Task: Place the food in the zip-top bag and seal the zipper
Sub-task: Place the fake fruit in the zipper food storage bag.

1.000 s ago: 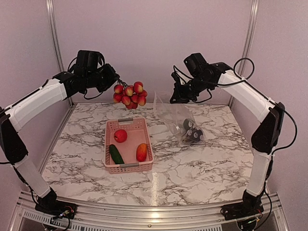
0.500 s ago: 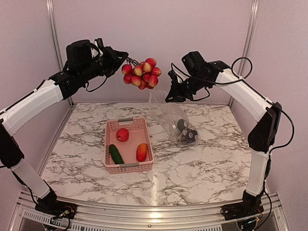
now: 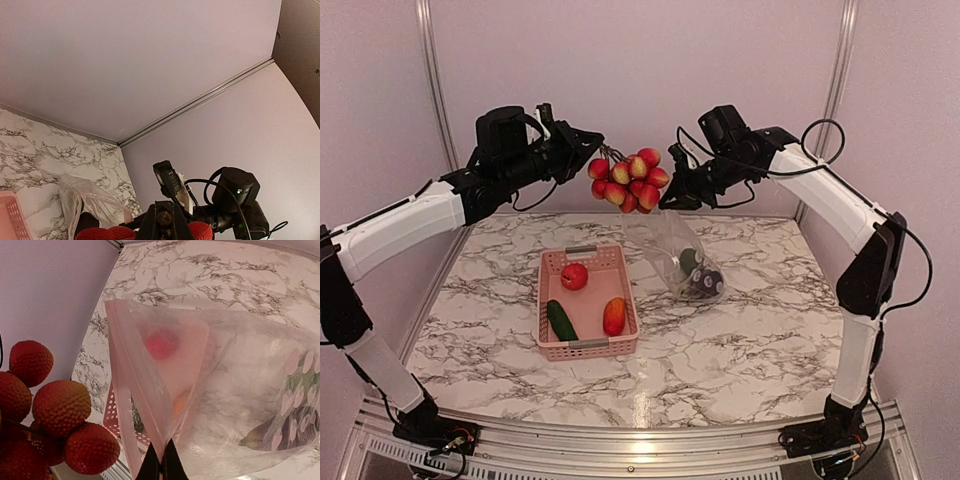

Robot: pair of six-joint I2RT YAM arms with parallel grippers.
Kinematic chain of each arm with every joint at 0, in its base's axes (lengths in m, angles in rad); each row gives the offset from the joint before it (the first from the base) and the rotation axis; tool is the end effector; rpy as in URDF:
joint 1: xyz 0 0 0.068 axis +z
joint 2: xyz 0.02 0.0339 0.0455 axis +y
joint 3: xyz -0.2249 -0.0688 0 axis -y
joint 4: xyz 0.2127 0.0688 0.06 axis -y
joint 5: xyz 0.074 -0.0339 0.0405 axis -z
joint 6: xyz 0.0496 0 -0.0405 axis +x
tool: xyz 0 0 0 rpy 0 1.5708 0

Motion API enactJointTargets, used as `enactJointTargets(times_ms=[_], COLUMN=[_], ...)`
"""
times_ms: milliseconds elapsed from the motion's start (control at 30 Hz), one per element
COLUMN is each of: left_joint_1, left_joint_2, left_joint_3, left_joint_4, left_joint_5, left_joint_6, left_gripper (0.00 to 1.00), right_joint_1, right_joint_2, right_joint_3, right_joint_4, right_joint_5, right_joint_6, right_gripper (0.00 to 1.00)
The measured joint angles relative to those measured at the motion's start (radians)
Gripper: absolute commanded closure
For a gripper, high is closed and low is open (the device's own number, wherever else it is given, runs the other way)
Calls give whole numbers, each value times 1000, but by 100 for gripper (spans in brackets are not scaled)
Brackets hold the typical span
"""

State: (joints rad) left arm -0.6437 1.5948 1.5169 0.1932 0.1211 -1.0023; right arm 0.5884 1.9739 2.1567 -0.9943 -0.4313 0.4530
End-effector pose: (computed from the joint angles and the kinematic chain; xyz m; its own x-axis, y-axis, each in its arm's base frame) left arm 0.2880 -0.2236 0.3958 -0.5334 -0.6456 -0.5465 0.4500 0.3305 -0.8296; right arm 0.3116 0.2328 0.3317 -0.8679 -0.1012 -0.4863 -0.4045 0.7120 0.5739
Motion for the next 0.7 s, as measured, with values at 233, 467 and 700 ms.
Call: enactJointTargets(times_ms=[233,467,700], left_joint_1=[-7,-10,-21], left_joint_2=[53,65,96], left_joint_3=[-43,-40,49], left_joint_4=[16,-42,-208], left_joint_5=[2,-34,-113], left_joint_6=[-5,5,42], left_gripper=[100,100,100], right_joint_1=[-14,-26,-26], right_joint_2=[-23,-35,-61], right_joint_3=[-14,-15,-37], right_joint_4=[11,14,17], right_joint_5=[-24,-34,-31], right_joint_6=[16,23,23], right_gripper=[100,100,100])
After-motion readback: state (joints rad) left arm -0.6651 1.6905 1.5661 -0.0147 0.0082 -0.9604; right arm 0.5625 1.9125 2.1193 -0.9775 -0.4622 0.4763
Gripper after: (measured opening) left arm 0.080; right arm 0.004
